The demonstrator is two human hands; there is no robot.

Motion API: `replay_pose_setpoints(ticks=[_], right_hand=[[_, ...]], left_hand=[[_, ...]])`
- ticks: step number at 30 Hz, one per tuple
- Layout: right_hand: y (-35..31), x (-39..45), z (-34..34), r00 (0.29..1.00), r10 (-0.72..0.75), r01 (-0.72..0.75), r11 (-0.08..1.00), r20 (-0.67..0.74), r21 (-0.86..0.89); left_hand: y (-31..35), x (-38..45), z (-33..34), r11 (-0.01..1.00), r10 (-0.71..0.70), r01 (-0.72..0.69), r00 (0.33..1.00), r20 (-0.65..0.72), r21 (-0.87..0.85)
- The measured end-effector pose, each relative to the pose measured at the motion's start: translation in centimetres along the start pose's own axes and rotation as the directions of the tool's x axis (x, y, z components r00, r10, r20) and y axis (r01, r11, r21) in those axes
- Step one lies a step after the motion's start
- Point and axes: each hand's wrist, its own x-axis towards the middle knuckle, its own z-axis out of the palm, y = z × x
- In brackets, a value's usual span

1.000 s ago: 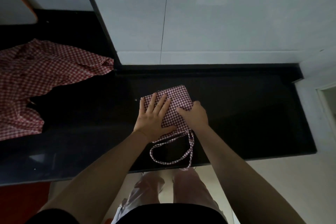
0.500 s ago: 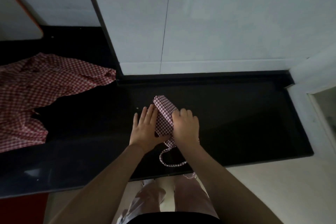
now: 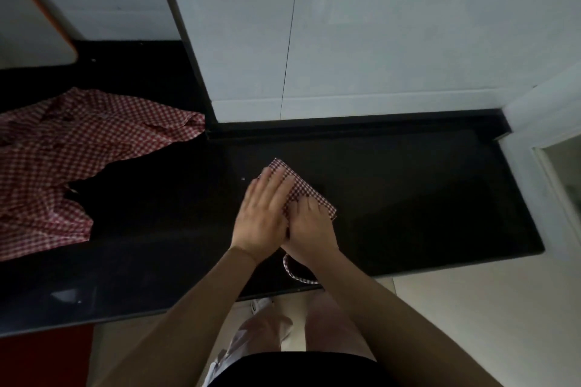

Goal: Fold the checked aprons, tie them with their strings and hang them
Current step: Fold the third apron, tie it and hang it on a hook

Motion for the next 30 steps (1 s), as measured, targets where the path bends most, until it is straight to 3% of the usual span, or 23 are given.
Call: replay_pose_setpoints(ticks=[2,5,8,10,12,14,16,18,22,26,28,30], right_hand=[[0.3,0.1,-0.2,1.0,-0.009,0.008,0.998,0.023,0.066],[1.5,0.8,-1.3,0.999,0.004,-0.014,0.977,0.046,0.212],[2.7,0.7,-2.4,0.99,0.143,-0.14,0.941,0.012,0.309],[3.6,0.5,-2.3,0.936,0.348,-0.346,0.877,0.055,0.335],[4.7,1.0,-1.6,0.811,0.504,-0.584,0.726,0.297,0.363],[5.6,1.7,-1.6,0.706,0.496,-0.697,0.609,0.505,0.377],[6.0,2.1,-2.1,0.625,0.466,-0.779,0.426,0.627,0.46],[6.2,1.9,-2.3,0.587,0.427,-0.808,0.263,0.688,0.527],[6.2,1.5,-2.3,0.623,0.397,-0.754,0.076,0.674,0.653],[5.1,2.4,-3.2,0.613,0.406,-0.742,0.004,0.677,0.67],[4.9,3.3,-4.4,0.581,0.419,-0.76,-0.029,0.698,0.649],[5.0,4.0,-6.6,0.503,0.425,-0.777,-0.159,0.753,0.609]], left_hand=[[0.2,1.1,0.0,0.98,0.094,-0.136,0.959,0.267,0.146],[-1.7,0.9,1.3,0.969,0.017,-0.114,0.917,0.399,0.22],[-1.9,0.7,2.0,0.982,-0.011,-0.064,0.922,0.388,0.18],[-1.5,0.9,2.1,0.983,-0.028,-0.045,0.921,0.389,0.176],[-1.3,0.9,2.0,0.984,-0.041,-0.031,0.921,0.387,0.176],[-1.3,0.8,2.0,0.985,-0.048,-0.022,0.918,0.393,0.172],[-1.3,0.7,2.1,0.987,-0.063,-0.002,0.917,0.394,0.162],[-1.2,0.8,2.1,0.992,-0.079,0.034,0.912,0.403,0.118],[-1.2,1.3,1.4,0.996,-0.076,0.086,0.895,0.439,-0.004],[-1.3,1.5,0.5,1.0,-0.03,0.031,0.904,0.426,0.004],[-1.3,1.6,0.1,0.998,-0.014,-0.009,0.925,0.381,0.059],[-0.9,1.7,-1.0,0.987,0.043,-0.084,0.961,0.273,0.139]])
